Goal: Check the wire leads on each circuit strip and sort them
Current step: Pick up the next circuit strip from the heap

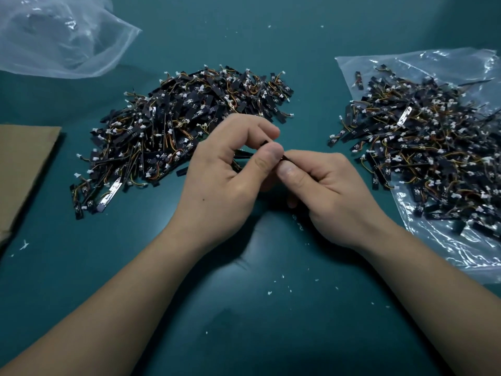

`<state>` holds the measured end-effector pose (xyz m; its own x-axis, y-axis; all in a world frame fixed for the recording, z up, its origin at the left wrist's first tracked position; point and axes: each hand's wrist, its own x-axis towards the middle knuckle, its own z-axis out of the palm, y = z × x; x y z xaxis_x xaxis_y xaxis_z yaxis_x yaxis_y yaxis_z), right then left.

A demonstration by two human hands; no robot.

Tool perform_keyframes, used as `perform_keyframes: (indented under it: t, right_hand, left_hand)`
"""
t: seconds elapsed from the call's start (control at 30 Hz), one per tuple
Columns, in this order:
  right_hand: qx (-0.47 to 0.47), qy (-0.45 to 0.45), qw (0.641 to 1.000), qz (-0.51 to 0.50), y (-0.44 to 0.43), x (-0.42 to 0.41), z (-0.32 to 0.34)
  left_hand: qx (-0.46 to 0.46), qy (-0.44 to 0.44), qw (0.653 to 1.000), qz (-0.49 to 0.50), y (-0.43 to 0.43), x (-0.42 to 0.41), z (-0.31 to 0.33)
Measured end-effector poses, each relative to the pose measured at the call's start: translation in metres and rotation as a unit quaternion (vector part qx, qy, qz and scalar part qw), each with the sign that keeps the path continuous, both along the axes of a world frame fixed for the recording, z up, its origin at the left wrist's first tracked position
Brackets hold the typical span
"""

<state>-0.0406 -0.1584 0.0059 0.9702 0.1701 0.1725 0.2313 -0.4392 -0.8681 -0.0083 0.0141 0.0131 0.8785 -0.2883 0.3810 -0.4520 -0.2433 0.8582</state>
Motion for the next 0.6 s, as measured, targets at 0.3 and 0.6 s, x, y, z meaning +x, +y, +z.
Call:
perform_keyframes:
  t: [0.3, 0.6]
  right_hand:
    - [-0.008, -0.041, 0.999, -0.011, 0.0, 0.0, 0.0022]
    - [-0.119, -0.073, 0.988, -0.067, 0.0067, 0.0011, -0.0029]
  left_hand:
    - [-0.037, 0.035, 0.997, -0.057, 0.0013, 0.0048, -0.0003]
    - [0.008, -0.026, 0.999, 0.038, 0.0002, 0.0046, -0.002]
